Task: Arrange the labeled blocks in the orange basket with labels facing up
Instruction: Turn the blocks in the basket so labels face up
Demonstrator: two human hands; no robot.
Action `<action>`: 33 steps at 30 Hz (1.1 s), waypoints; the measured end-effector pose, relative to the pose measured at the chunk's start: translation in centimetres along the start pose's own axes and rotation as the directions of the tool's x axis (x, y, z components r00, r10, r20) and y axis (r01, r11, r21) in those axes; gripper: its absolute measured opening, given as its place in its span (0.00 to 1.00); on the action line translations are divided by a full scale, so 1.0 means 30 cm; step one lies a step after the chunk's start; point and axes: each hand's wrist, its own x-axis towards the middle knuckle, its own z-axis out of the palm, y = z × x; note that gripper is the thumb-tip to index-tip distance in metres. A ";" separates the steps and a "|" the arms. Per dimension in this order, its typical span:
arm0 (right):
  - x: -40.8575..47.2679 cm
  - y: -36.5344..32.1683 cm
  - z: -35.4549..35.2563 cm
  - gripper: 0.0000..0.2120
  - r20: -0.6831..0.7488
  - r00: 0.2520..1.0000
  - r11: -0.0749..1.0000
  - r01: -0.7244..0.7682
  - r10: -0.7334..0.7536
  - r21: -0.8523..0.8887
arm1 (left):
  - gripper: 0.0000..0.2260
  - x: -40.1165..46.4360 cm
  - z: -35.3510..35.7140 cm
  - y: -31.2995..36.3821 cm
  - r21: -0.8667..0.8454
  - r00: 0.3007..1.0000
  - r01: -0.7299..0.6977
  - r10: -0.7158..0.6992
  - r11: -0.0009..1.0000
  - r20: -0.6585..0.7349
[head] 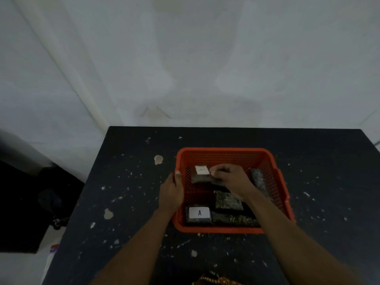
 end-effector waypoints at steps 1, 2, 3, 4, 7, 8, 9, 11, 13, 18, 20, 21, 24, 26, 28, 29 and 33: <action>-0.001 0.016 -0.003 0.04 -0.016 1.000 0.993 0.016 -0.018 -0.115 | 0.20 0.001 0.000 0.000 -0.003 1.000 0.003 -0.003 1.000 0.005; -0.001 0.029 -0.004 0.08 -0.036 0.999 0.983 0.020 -0.027 -0.181 | 0.20 0.001 0.001 0.001 -0.006 1.000 0.007 -0.007 1.000 0.009; -0.004 0.039 -0.004 0.10 -0.064 0.997 0.974 0.022 -0.037 -0.225 | 0.20 0.002 0.001 0.002 -0.007 1.000 0.009 -0.009 1.000 0.010; -0.009 0.043 0.000 0.11 -0.083 0.995 0.968 0.030 -0.052 -0.249 | 0.20 0.002 0.001 0.002 -0.005 1.000 0.010 -0.010 1.000 0.008; -0.016 0.060 0.001 0.12 -0.103 0.993 0.966 0.025 -0.054 -0.257 | 0.20 0.002 0.001 0.002 0.004 1.000 0.007 -0.007 1.000 -0.001; -0.015 0.065 -0.001 0.12 -0.110 0.993 0.965 0.021 -0.051 -0.261 | 0.20 0.002 0.001 0.002 0.001 1.000 0.004 -0.004 1.000 0.001; -0.014 0.071 -0.005 0.12 -0.116 0.992 0.962 0.017 -0.050 -0.273 | 0.20 0.003 0.002 0.001 -0.004 1.000 0.002 -0.002 1.000 0.002; -0.010 0.082 -0.008 0.12 -0.119 0.992 0.958 0.007 -0.043 -0.288 | 0.20 0.005 0.001 0.000 -0.009 1.000 -0.003 0.003 1.000 0.006; -0.008 0.087 -0.006 0.13 -0.117 0.992 0.960 0.005 -0.039 -0.280 | 0.20 0.006 0.000 -0.003 -0.018 1.000 -0.012 0.013 1.000 0.008; -0.004 0.087 0.006 0.18 -0.126 0.992 0.973 -0.016 -0.014 -0.229 | 0.21 0.006 0.002 -0.006 -0.019 1.000 -0.010 0.010 1.000 0.004; -0.002 0.085 0.012 0.21 -0.142 0.990 0.981 -0.038 0.011 -0.190 | 0.21 0.008 0.001 -0.005 -0.019 1.000 -0.001 0.001 1.000 0.008; -0.001 0.083 0.015 0.22 -0.164 0.986 0.987 -0.045 0.019 -0.155 | 0.21 0.008 0.001 -0.005 -0.020 1.000 0.002 -0.002 1.000 0.009; 0.006 0.078 0.018 0.19 -0.236 0.971 0.998 -0.053 0.045 -0.030 | 0.21 0.004 -0.001 -0.004 -0.003 1.000 0.004 -0.004 1.000 0.001; 0.011 0.079 0.014 0.10 -0.247 0.966 0.997 -0.058 0.071 0.057 | 0.21 0.004 -0.001 -0.001 -0.001 1.000 0.002 -0.002 1.000 0.001; 0.013 0.080 0.010 0.07 -0.239 0.964 0.990 -0.087 0.113 0.115 | 0.21 0.006 0.000 0.000 -0.015 1.000 0.001 -0.001 1.000 0.010; 0.015 0.077 0.010 0.07 -0.233 0.963 0.986 -0.106 0.134 0.128 | 0.21 0.007 0.000 0.000 -0.021 1.000 0.003 -0.003 1.000 0.013; 0.013 0.061 0.012 0.10 -0.174 0.966 0.964 -0.152 0.192 0.219 | 0.21 0.008 0.000 -0.003 -0.029 1.000 0.004 -0.004 1.000 0.002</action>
